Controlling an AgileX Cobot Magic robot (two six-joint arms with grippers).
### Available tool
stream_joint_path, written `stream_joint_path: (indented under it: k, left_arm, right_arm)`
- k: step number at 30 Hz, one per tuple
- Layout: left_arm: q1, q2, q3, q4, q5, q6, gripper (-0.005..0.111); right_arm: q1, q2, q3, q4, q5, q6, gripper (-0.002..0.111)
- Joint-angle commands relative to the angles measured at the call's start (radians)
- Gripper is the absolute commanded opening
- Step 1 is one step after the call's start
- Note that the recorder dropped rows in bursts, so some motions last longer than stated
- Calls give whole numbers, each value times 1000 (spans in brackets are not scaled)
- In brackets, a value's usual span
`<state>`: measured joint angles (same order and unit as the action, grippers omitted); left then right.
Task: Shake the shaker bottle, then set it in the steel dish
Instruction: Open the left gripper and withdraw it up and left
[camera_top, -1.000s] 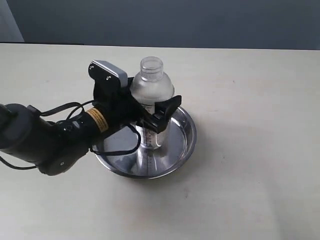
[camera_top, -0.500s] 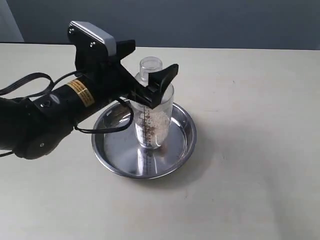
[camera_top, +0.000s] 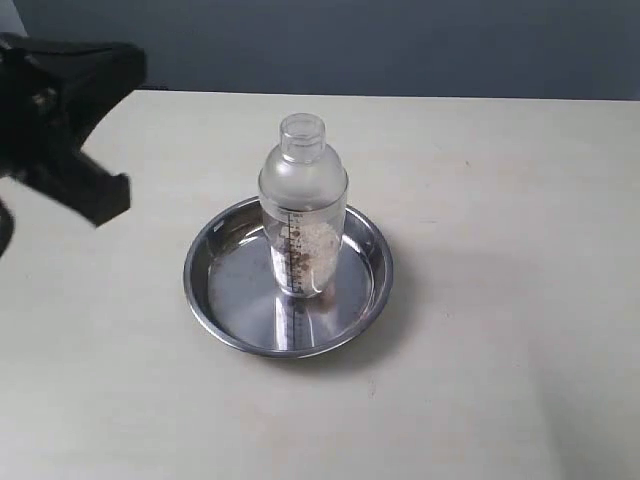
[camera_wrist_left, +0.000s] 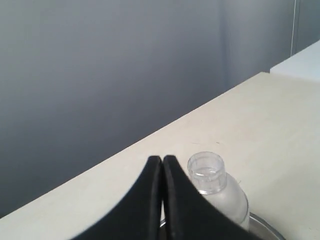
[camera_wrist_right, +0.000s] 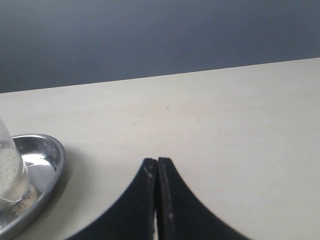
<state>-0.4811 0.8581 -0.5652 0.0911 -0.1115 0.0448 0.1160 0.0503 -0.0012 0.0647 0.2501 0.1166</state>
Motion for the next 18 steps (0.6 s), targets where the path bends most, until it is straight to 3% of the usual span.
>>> stream_joint_path:
  k: [1, 3, 7, 15, 18]
  left_arm:
    - [1, -224, 203, -91, -88, 1, 0]
    - [1, -346, 299, -143, -84, 1, 0]
    - [1, -516, 406, -224, 104, 92, 0]
    - [1, -537, 470, -201, 111, 90, 0]
    - [41, -572, 516, -211, 52, 92, 0]
  right_arm:
    - [2, 4, 1, -3, -16, 0, -1]
    - [2, 4, 1, -3, -16, 0, -1]
    - [2, 4, 1, -3, -13, 0, -1]
    - [2, 4, 1, -3, -13, 0, -1]
    - [2, 4, 1, -3, -13, 0, -1]
